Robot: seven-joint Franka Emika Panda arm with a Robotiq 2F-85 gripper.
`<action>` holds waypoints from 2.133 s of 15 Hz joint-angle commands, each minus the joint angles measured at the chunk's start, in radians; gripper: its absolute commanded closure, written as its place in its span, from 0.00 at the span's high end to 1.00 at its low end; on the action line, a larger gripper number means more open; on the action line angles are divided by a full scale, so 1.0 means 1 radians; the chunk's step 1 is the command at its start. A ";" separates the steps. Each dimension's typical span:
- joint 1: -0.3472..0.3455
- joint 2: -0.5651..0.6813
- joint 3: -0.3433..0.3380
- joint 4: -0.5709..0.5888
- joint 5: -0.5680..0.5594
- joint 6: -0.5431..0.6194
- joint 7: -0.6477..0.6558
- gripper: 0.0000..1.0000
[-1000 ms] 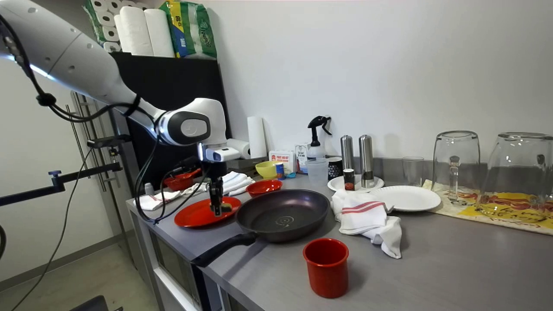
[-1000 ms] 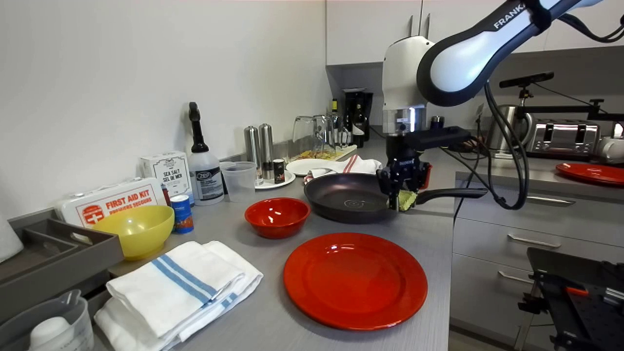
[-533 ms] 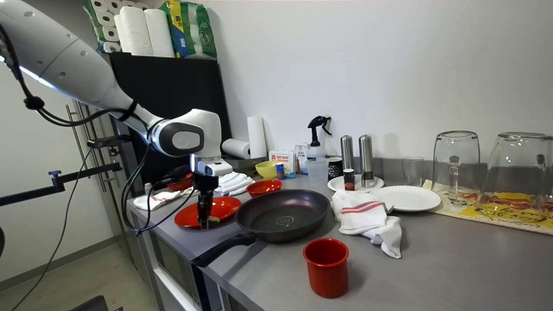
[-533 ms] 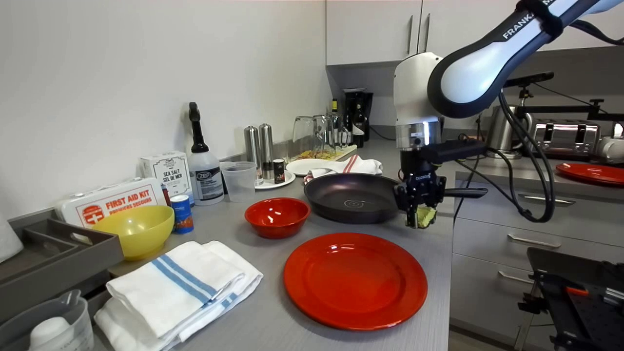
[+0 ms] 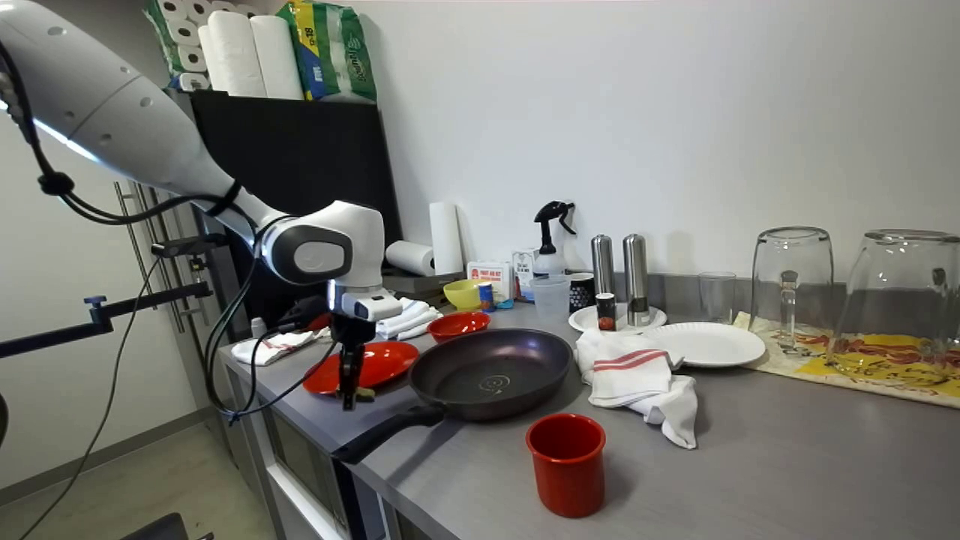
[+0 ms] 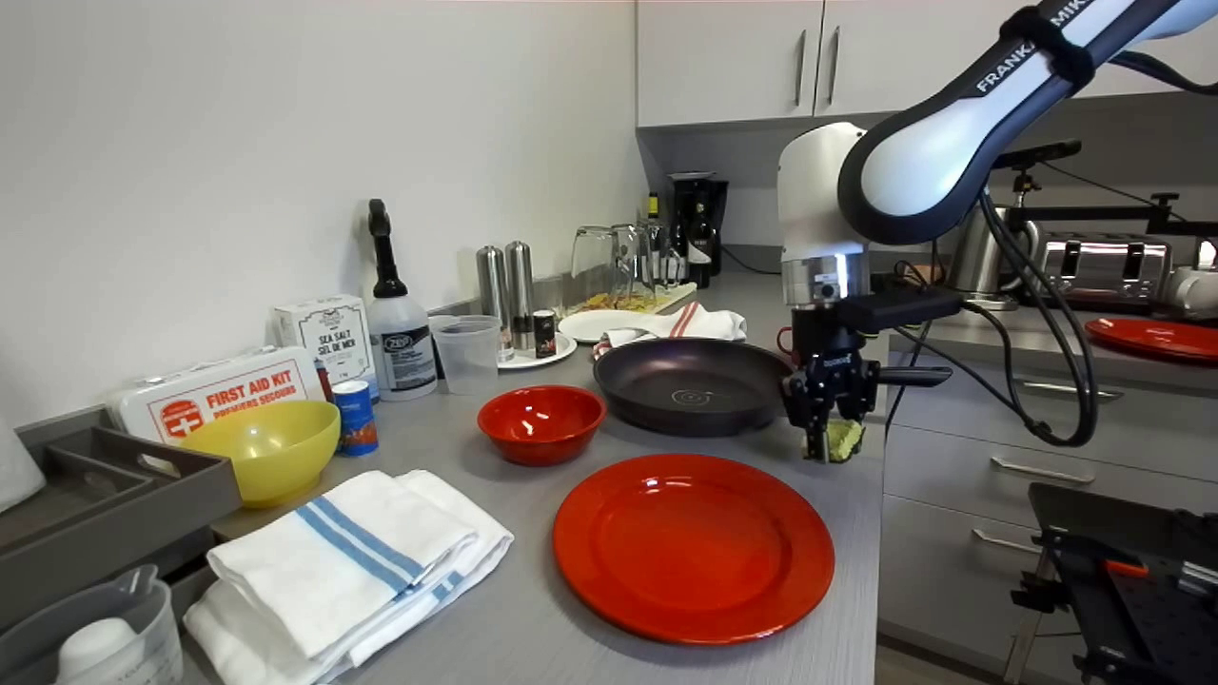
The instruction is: Wipe the pan with the sponge
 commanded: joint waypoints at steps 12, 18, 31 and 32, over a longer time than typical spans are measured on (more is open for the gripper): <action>0.004 0.125 -0.014 -0.016 0.030 0.222 -0.008 0.73; 0.019 0.095 -0.017 -0.025 -0.013 0.204 0.020 1.00; 0.015 -0.076 -0.023 -0.019 -0.285 0.119 0.143 1.00; 0.008 -0.087 -0.021 -0.015 -0.311 0.107 0.140 1.00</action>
